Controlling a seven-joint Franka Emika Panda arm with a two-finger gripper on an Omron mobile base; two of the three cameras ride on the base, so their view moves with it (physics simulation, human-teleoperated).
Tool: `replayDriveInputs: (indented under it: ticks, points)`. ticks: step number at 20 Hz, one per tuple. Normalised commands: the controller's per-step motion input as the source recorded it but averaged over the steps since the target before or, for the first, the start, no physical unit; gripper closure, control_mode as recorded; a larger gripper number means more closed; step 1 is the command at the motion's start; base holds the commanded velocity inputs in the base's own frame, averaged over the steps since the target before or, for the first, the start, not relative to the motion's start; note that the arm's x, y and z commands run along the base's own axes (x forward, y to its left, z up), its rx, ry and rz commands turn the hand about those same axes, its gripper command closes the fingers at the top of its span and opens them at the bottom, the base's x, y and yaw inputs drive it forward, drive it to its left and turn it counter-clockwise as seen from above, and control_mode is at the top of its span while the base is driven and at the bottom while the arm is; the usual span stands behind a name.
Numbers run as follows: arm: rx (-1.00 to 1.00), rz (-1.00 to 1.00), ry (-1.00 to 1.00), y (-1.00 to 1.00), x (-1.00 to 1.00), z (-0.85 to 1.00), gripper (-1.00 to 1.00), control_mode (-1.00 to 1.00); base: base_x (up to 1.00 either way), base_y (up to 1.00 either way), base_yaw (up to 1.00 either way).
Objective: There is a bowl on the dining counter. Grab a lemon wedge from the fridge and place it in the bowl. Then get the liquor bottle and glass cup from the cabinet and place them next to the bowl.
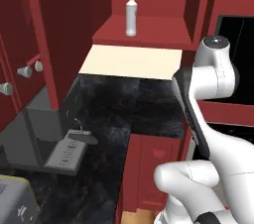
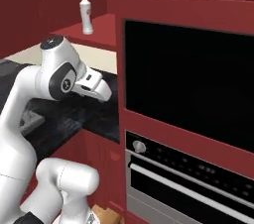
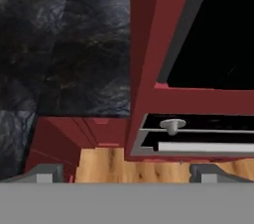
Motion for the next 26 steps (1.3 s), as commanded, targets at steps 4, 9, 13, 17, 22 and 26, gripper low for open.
replayDriveInputs:
  ticks: [4,9,13,17,22,26]
  points:
    - [0.0,0.0,0.0,0.0,0.0,0.0,-1.0,1.0,0.66,0.0,-0.23]
    - [0.0,0.0,0.0,0.0,0.0,0.0,-1.0,1.0,0.48,0.29,-0.12]
    - [0.0,0.0,0.0,0.0,0.0,0.0,-1.0,1.0,0.5,0.87,-0.02]
    - [0.0,0.0,0.0,0.0,0.0,0.0,-1.0,1.0,0.47,1.0,0.0]
    - [0.0,0.0,0.0,0.0,0.0,0.0,-1.0,1.0,0.45,1.0,0.0]
    - [0.0,0.05,-0.07,0.37,0.06,0.15,-1.0,-1.0,0.11,0.47,0.0]
